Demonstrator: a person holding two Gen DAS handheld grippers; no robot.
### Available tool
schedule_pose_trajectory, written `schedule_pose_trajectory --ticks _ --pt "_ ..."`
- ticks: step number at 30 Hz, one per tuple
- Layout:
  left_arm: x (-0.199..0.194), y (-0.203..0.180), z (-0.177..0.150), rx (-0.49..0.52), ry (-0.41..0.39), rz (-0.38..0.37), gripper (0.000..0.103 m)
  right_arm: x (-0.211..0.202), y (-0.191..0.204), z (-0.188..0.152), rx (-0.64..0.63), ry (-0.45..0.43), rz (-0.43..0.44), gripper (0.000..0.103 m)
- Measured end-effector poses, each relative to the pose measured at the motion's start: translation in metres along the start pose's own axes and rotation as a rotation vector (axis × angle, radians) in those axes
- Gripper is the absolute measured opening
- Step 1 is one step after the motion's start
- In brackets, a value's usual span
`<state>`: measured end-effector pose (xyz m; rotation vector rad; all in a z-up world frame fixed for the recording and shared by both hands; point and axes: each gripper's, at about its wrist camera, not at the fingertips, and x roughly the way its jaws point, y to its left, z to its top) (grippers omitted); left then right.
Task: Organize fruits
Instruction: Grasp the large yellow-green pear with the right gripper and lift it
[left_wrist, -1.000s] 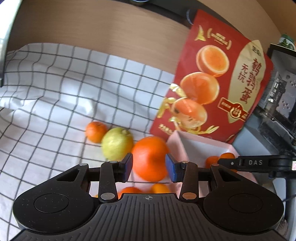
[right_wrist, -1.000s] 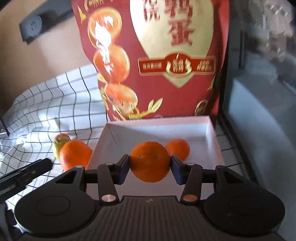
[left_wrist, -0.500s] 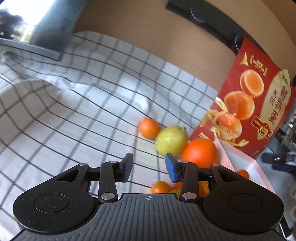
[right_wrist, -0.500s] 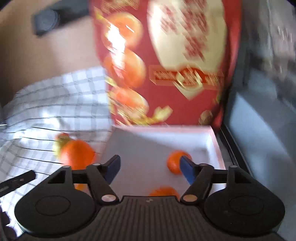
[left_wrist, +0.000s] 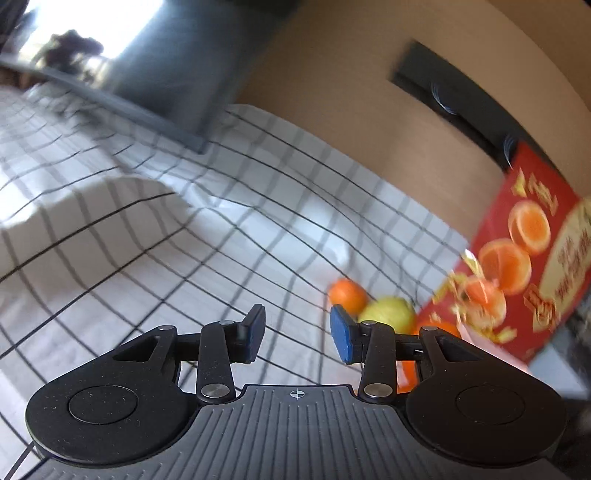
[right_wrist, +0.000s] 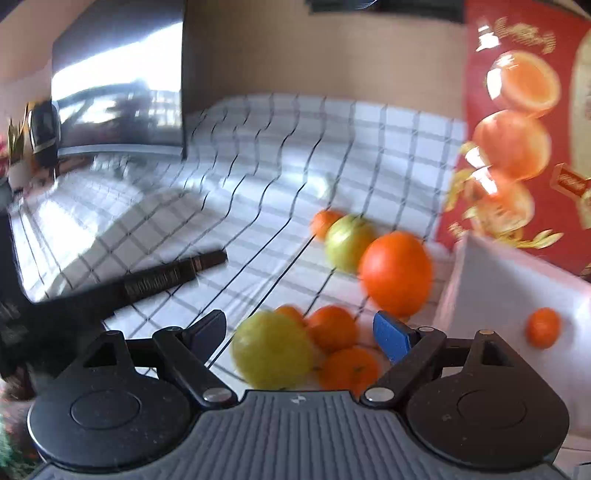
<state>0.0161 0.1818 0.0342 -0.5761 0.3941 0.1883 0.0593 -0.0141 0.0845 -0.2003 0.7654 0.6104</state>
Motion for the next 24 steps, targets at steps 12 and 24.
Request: schedule_pose_trajectory --ticks 12,24 --pt "0.009 0.025 0.003 -0.122 0.047 0.03 0.043 0.04 0.043 -0.023 -0.182 0.039 -0.158 0.075" --pt "0.014 0.019 -0.002 -0.079 0.097 -0.001 0.043 0.008 0.042 -0.032 -0.162 0.039 -0.099 0.061"
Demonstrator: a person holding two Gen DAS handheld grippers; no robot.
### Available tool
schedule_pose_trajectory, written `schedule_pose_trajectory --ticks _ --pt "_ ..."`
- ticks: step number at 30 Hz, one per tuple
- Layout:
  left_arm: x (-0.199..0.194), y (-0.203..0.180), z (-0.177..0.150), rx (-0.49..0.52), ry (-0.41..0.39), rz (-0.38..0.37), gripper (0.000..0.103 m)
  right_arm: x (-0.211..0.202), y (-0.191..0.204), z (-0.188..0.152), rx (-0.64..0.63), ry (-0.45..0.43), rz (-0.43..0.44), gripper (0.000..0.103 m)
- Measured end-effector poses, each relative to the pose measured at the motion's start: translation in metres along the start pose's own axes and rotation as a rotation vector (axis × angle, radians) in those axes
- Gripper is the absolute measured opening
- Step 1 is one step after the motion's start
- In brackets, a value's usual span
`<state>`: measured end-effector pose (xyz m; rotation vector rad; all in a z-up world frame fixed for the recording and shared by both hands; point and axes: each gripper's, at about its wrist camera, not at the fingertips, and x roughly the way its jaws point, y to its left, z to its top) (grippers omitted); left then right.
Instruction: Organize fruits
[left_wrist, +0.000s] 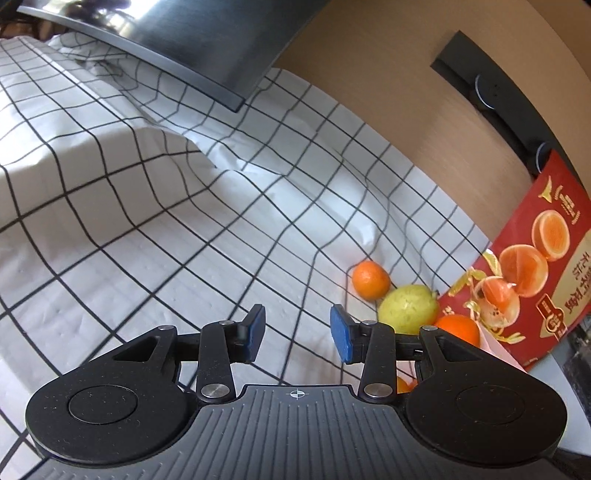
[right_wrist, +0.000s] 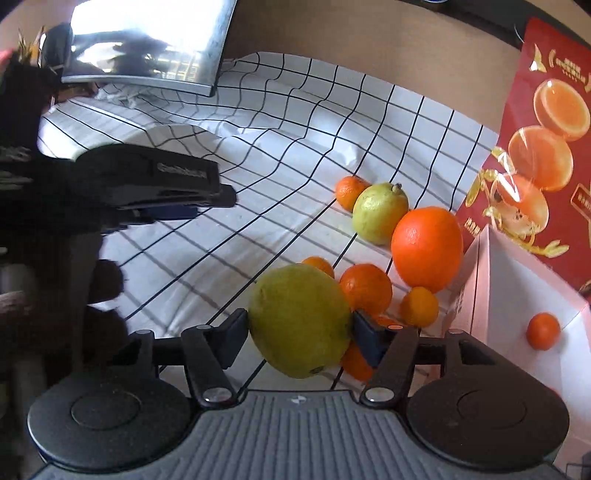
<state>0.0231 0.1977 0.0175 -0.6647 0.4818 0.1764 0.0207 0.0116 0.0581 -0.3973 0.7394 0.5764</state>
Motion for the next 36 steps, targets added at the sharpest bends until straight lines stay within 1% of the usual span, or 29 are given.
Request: schedule_pose_trajectory --ticks 4,7,11,14,17,20,21,23,24,25,26,27,28,30,33,36 --pt "0.0 -0.007 -0.003 0.029 0.004 -0.013 0.043 -0.03 -0.017 -0.019 0.055 0.012 0.074 0.061" --pt "0.001 -0.012 -0.005 0.056 0.01 -0.017 0.043 -0.056 -0.035 -0.041 0.095 0.001 0.092 0.061" --pt "0.0 -0.016 -0.007 0.078 0.009 -0.03 0.043 -0.086 -0.067 -0.068 0.161 -0.021 0.057 0.061" --pt "0.002 -0.023 -0.01 0.111 0.024 -0.05 0.043 -0.095 -0.092 -0.086 0.203 -0.028 -0.012 0.061" --pt "0.001 -0.032 -0.014 0.155 0.031 -0.082 0.043 -0.09 -0.113 -0.101 0.262 -0.021 -0.052 0.061" --pt "-0.001 -0.042 -0.018 0.197 0.041 -0.137 0.043 -0.083 -0.13 -0.115 0.319 -0.027 -0.025 0.063" --pt "0.0 -0.046 -0.019 0.211 0.052 -0.154 0.043 -0.082 -0.133 -0.122 0.336 -0.049 -0.008 0.063" --pt "0.001 -0.05 -0.023 0.237 0.079 -0.181 0.043 -0.08 -0.138 -0.13 0.346 -0.088 0.004 0.067" --pt "0.002 -0.054 -0.025 0.251 0.095 -0.192 0.043 -0.078 -0.139 -0.132 0.349 -0.093 0.004 0.072" --pt "0.002 -0.057 -0.027 0.268 0.106 -0.206 0.043 -0.078 -0.14 -0.132 0.36 -0.09 0.01 0.074" --pt "0.001 -0.06 -0.03 0.283 0.11 -0.217 0.043 -0.079 -0.142 -0.132 0.37 -0.098 0.026 0.075" --pt "0.0 -0.062 -0.032 0.297 0.109 -0.226 0.043 -0.08 -0.144 -0.132 0.376 -0.11 0.037 0.082" --pt "-0.003 -0.065 -0.034 0.313 0.106 -0.235 0.043 -0.08 -0.146 -0.132 0.385 -0.117 0.041 0.084" --pt "-0.007 -0.071 -0.038 0.337 0.102 -0.252 0.043 -0.078 -0.151 -0.133 0.416 -0.108 0.055 0.084" --pt "-0.012 -0.083 -0.043 0.373 0.117 -0.282 0.043 -0.071 -0.159 -0.133 0.453 -0.076 0.088 0.084" --pt "-0.018 -0.095 -0.05 0.373 0.12 -0.282 0.043 -0.065 -0.161 -0.134 0.47 -0.04 0.09 0.084"
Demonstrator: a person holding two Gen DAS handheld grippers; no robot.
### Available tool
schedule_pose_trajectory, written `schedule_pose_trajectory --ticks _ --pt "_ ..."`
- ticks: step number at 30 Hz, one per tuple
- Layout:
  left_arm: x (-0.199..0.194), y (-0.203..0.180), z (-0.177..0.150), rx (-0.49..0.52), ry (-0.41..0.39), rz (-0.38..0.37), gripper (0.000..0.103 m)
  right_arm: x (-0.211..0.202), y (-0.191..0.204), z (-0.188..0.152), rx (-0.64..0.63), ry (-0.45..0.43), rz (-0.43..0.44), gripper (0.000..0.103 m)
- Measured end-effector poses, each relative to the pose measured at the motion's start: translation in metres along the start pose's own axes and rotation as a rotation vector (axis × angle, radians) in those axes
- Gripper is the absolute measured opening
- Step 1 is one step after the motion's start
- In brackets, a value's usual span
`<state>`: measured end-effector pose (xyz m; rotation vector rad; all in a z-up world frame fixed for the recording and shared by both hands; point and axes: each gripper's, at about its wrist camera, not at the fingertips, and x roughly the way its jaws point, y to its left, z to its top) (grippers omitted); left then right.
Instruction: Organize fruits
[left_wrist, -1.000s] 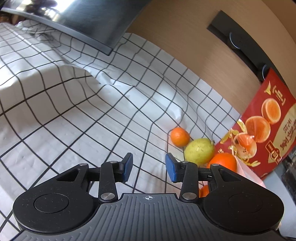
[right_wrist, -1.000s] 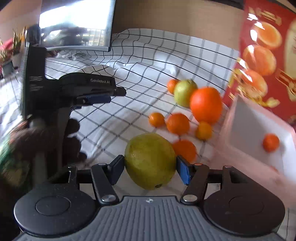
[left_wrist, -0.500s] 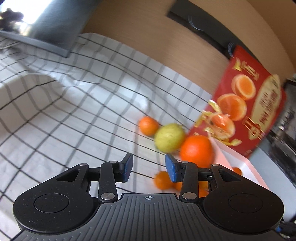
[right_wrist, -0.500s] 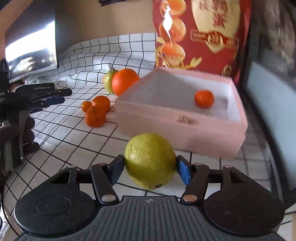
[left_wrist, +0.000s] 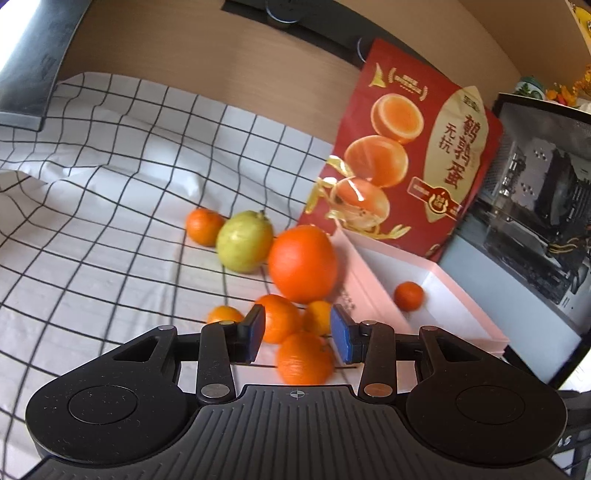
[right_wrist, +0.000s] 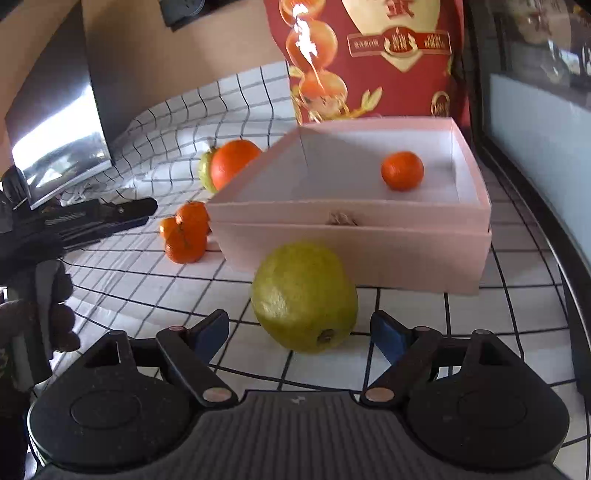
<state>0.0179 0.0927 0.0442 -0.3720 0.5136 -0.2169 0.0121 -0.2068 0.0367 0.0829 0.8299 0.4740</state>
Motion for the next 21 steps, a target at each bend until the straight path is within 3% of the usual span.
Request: schedule_pose_trajectory --ticks 2,5,7,10,12,17,21 --pt "-0.001 -0.009 -0.001 0.013 -0.004 0.002 0.043 -0.001 0.001 -0.001 -0.008 -0.002 0.0 0.084" --pt "-0.006 -0.018 -0.004 0.038 -0.047 0.122 0.044 -0.004 0.003 -0.003 -0.019 -0.009 0.005 0.084" --pt "-0.009 -0.013 -0.004 -0.01 -0.063 0.195 0.043 -0.004 0.001 -0.003 -0.011 -0.012 0.008 0.084" --pt "-0.011 0.001 -0.004 -0.131 -0.042 0.19 0.043 -0.004 -0.002 -0.003 0.013 -0.011 0.005 0.085" --pt "-0.009 0.0 -0.008 -0.134 -0.021 0.161 0.043 -0.004 -0.002 -0.004 0.017 -0.014 0.006 0.085" --pt "0.001 -0.036 -0.024 0.058 0.02 0.117 0.043 -0.005 0.001 -0.006 0.001 -0.031 -0.006 0.085" --pt "0.009 -0.062 -0.027 0.208 0.019 0.215 0.044 -0.006 0.006 -0.007 -0.02 -0.046 -0.025 0.085"
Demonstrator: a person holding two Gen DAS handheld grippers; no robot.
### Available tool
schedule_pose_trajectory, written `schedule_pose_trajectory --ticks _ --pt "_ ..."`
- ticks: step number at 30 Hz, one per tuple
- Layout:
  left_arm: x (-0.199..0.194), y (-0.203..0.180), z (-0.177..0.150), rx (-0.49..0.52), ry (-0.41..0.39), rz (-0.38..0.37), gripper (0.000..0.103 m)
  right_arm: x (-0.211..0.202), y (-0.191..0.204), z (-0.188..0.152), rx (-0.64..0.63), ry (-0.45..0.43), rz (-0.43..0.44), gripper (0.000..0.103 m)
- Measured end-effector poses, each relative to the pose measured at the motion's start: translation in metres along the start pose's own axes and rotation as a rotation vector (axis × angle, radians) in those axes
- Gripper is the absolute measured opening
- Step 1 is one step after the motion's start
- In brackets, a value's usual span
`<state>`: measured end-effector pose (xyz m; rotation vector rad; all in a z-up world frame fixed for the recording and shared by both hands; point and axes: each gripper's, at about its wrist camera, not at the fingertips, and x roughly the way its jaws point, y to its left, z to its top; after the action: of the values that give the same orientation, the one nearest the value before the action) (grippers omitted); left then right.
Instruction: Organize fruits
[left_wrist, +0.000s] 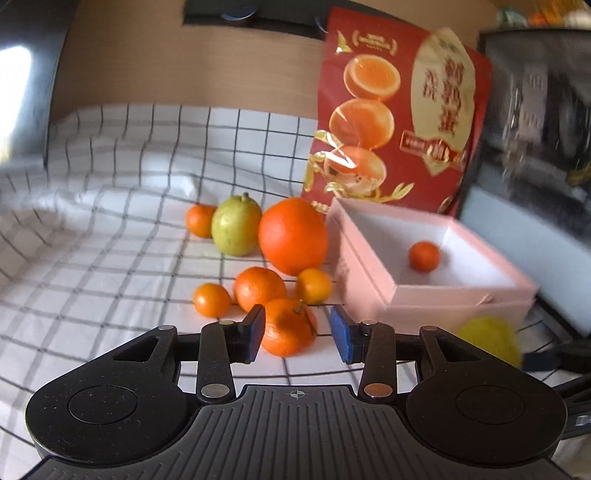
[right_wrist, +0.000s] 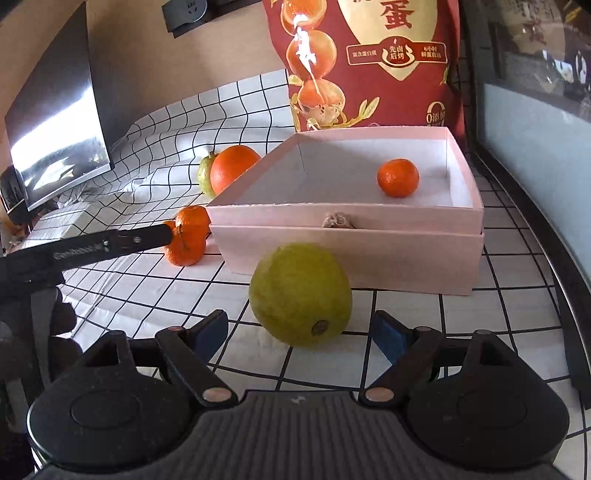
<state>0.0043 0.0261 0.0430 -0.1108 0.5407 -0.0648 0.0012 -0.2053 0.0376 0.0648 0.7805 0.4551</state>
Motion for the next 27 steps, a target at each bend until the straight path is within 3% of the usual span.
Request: schedule_pose_trajectory --ticks 4,8,10,20,27 --pt "0.008 -0.011 0.002 0.078 0.03 0.065 0.044 0.001 0.002 -0.001 -0.011 0.004 -0.001 0.085" --pt "0.022 -0.013 0.0 0.098 0.092 0.062 0.046 0.001 0.0 0.0 -0.003 0.004 0.002 0.085" --pt "0.027 -0.014 -0.002 0.102 0.11 0.064 0.052 0.0 -0.001 -0.001 0.002 0.002 0.002 0.085" --pt "0.049 0.004 0.005 -0.013 0.171 0.03 0.057 0.004 -0.003 0.0 0.015 0.024 0.007 0.085" --pt "0.047 0.006 0.007 -0.025 0.178 0.003 0.051 0.003 -0.003 -0.001 0.017 0.018 0.009 0.085"
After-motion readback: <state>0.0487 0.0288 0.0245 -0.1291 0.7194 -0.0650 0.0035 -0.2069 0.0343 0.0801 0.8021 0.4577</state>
